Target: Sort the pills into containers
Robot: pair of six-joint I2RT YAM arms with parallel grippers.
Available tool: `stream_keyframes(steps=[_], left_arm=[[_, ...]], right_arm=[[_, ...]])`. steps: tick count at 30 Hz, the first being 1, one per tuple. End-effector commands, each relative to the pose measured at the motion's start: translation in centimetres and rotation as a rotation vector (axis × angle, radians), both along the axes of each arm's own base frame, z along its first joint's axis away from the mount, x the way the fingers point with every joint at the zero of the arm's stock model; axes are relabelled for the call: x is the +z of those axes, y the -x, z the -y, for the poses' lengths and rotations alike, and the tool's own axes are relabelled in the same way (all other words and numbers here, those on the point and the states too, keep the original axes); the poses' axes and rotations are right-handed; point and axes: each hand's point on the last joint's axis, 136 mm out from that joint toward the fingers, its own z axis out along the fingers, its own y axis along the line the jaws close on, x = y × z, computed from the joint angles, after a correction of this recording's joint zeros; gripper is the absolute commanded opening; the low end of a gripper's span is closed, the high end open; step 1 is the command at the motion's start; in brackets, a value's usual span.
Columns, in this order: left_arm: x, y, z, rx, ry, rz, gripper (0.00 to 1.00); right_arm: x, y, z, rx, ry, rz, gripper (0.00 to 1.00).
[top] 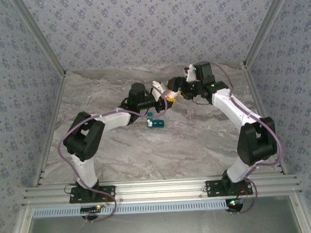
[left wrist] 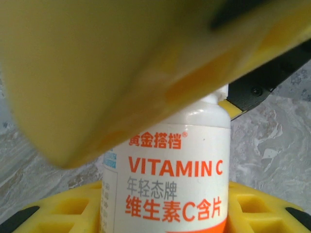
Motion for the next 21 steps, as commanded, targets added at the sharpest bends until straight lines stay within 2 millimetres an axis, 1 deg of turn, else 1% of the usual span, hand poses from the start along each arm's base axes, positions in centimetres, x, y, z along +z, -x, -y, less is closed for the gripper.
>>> stream_keyframes(steps=[1,3,6,8,11,13,16,21], left_arm=[[1.6,-0.4,-0.1,-0.017,0.057,0.022,0.00],[1.7,-0.4,-0.3,-0.024,0.061,0.016,0.00],[2.0,0.0,-0.4,-0.054,0.069,0.006,0.00],[2.3,0.4,-0.5,-0.082,0.078,0.003,0.00],[2.8,1.1,-0.6,-0.138,0.096,-0.026,0.00],[3.2,1.8,-0.6,-0.191,0.109,-0.044,0.00],[3.4,2.4,-0.4,-0.245,0.108,-0.083,0.00],[3.6,2.7,-0.3,-0.271,0.107,-0.101,0.00]], right_arm=[[3.5,1.1,1.8,0.017,-0.018,0.080,0.74],[4.0,1.7,2.8,0.043,-0.001,0.132,0.76],[4.2,2.4,4.0,0.068,0.010,0.176,0.76],[4.4,2.4,4.6,0.083,0.027,0.217,0.76],[5.2,2.1,4.8,0.113,0.032,0.275,0.74],[5.9,1.7,4.6,0.131,0.019,0.298,0.74],[6.3,1.4,3.8,0.158,0.007,0.300,0.73],[5.9,1.4,2.6,0.193,0.017,0.282,0.72]])
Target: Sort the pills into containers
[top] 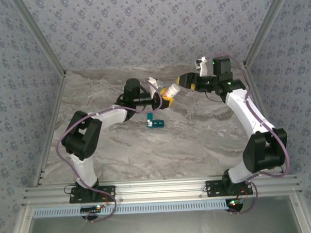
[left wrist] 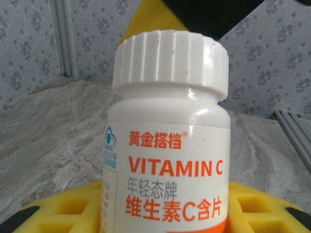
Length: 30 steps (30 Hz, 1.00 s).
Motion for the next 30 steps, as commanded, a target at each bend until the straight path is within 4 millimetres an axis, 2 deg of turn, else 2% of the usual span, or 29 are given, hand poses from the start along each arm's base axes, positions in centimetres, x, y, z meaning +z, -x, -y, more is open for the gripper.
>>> stream_keyframes(steps=[1,13,21,30], left_arm=[[1.3,0.8,0.2,-0.066,0.024,-0.004,0.00],[1.5,0.8,0.4,-0.080,0.028,-0.019,0.00],[1.6,0.7,0.4,-0.078,0.027,-0.024,0.00],[1.3,0.4,0.6,-0.075,0.016,-0.042,0.00]], right_arm=[[0.6,0.4,-1.0,0.058,0.005,0.016,0.72],[0.0,0.7,-2.1,0.090,0.001,-0.009,0.65],[-0.4,0.9,-2.5,0.103,-0.007,-0.027,0.52],[-0.4,1.5,-2.7,0.115,-0.014,-0.030,0.52]])
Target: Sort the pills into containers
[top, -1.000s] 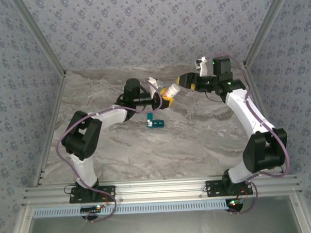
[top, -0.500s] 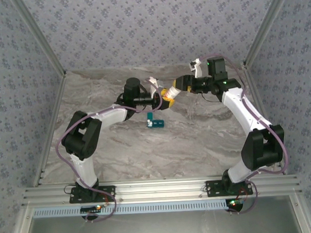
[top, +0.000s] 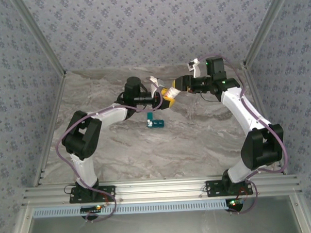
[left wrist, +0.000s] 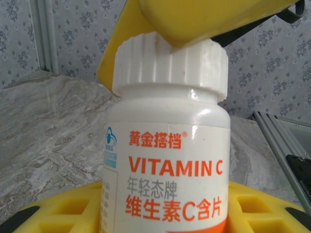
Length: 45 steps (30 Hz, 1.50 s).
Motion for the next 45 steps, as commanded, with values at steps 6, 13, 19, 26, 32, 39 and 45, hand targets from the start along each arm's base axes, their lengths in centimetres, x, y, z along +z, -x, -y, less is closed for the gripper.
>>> stream_keyframes(steps=[6,13,19,26,32,39,45], left_arm=[[1.1,-0.4,0.3,-0.019,0.024,0.024,0.00],[1.3,-1.1,0.4,0.048,0.017,0.059,0.00],[0.7,-0.9,1.4,0.197,-0.068,0.296,0.00],[-0.2,-0.8,2.6,0.319,-0.132,0.444,0.00],[-1.0,-1.6,2.4,0.331,-0.136,0.395,0.00],[-1.1,-2.5,1.0,0.291,-0.079,0.273,0.00],[0.0,-1.3,0.4,0.137,-0.016,0.165,0.00]], right_arm=[[0.0,0.7,-0.5,0.019,-0.016,-0.013,0.44],[-2.2,0.0,-0.6,-0.093,-0.024,-0.101,0.32],[-4.9,-1.1,-1.4,-0.280,-0.048,-0.226,0.32],[-6.5,-1.6,-1.9,-0.369,-0.105,-0.310,0.33],[-4.6,-2.1,-0.1,-0.363,-0.114,-0.273,0.47],[-1.1,-1.0,3.5,-0.348,-0.095,-0.151,0.71],[0.4,-0.8,5.3,-0.314,-0.011,-0.027,0.74]])
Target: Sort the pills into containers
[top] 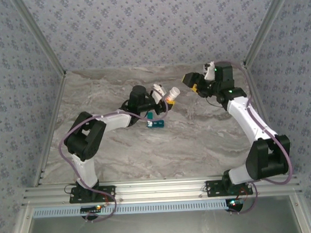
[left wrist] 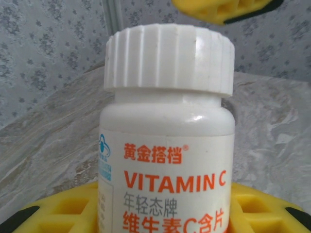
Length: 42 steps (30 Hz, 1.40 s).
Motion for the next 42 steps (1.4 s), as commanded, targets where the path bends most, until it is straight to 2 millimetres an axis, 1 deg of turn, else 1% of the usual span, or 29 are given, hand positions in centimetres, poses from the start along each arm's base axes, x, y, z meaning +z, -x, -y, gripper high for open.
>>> stream_keyframes(steps=[1,4,7,10,16,24,26,28,30,34,40,42], left_arm=[[4.3,1.6,0.4,-0.163,0.114,-0.035,0.00],[4.9,2.2,0.3,-0.231,0.130,-0.089,0.00],[4.9,2.6,0.3,-0.264,0.118,-0.121,0.00],[5.0,2.9,0.4,-0.281,0.119,-0.125,0.00],[5.0,2.9,0.5,-0.288,0.118,-0.142,0.00],[5.2,2.9,0.5,-0.292,0.117,-0.146,0.00],[5.2,2.9,0.5,-0.291,0.117,-0.149,0.00],[5.3,2.8,0.5,-0.291,0.117,-0.147,0.00],[5.4,2.8,0.6,-0.290,0.118,-0.149,0.00],[5.5,2.7,0.6,-0.289,0.116,-0.152,0.00],[5.6,2.6,0.6,-0.284,0.114,-0.148,0.00],[5.5,2.6,0.6,-0.276,0.113,-0.147,0.00]], right_arm=[[1.0,0.9,-0.1,0.085,0.094,0.089,0.74],[1.6,1.1,-0.8,0.145,0.122,0.147,0.73],[2.1,1.3,-1.9,0.198,0.136,0.173,0.73],[1.8,1.4,-2.9,0.243,0.152,0.169,0.72],[1.5,1.6,-4.6,0.293,0.149,0.166,0.68],[0.6,1.5,-5.4,0.316,0.167,0.139,0.64],[0.6,1.6,-5.6,0.321,0.167,0.138,0.61],[0.4,1.6,-5.5,0.322,0.166,0.134,0.55],[0.3,1.8,-5.7,0.331,0.157,0.130,0.52],[0.3,2.1,-6.0,0.346,0.144,0.129,0.53],[-0.3,2.1,-6.3,0.342,0.138,0.112,0.40],[-0.7,1.8,-6.2,0.319,0.123,0.087,0.39]])
